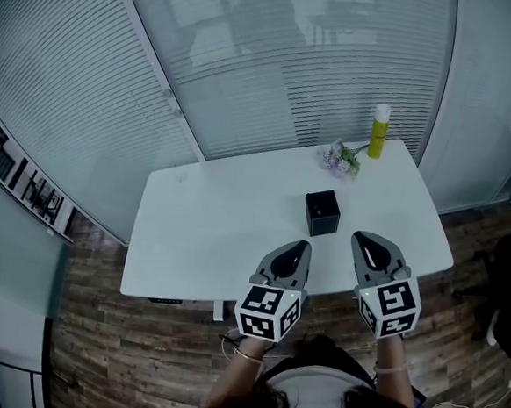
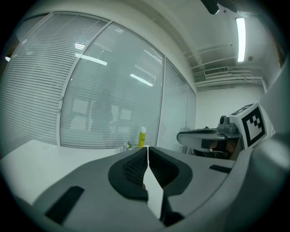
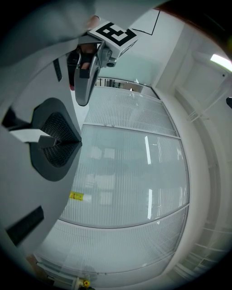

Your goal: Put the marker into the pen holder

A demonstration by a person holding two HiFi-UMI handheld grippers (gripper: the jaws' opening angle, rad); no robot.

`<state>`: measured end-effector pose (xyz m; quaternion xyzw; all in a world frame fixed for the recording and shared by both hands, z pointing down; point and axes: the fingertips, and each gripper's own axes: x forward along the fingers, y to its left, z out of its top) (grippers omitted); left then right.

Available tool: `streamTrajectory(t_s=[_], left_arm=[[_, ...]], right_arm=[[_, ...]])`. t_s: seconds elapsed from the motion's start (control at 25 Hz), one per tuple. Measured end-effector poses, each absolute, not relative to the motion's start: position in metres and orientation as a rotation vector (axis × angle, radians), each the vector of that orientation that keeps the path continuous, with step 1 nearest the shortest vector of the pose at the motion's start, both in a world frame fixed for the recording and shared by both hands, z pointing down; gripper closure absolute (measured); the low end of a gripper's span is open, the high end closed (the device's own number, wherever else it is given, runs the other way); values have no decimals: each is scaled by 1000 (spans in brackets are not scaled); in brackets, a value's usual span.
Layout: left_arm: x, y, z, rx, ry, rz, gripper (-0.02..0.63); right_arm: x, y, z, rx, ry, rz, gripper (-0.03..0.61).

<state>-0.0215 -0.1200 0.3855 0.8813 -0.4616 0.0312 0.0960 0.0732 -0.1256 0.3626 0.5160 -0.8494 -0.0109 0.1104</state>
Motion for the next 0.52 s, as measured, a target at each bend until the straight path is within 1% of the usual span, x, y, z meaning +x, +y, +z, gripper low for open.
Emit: streamTrajectory(t_s=[0.52], left_arm=[[-16,-140,398,2582,-1384,113,589]], right_arm=[[80,-146,372,1496,-2504,-7,551]])
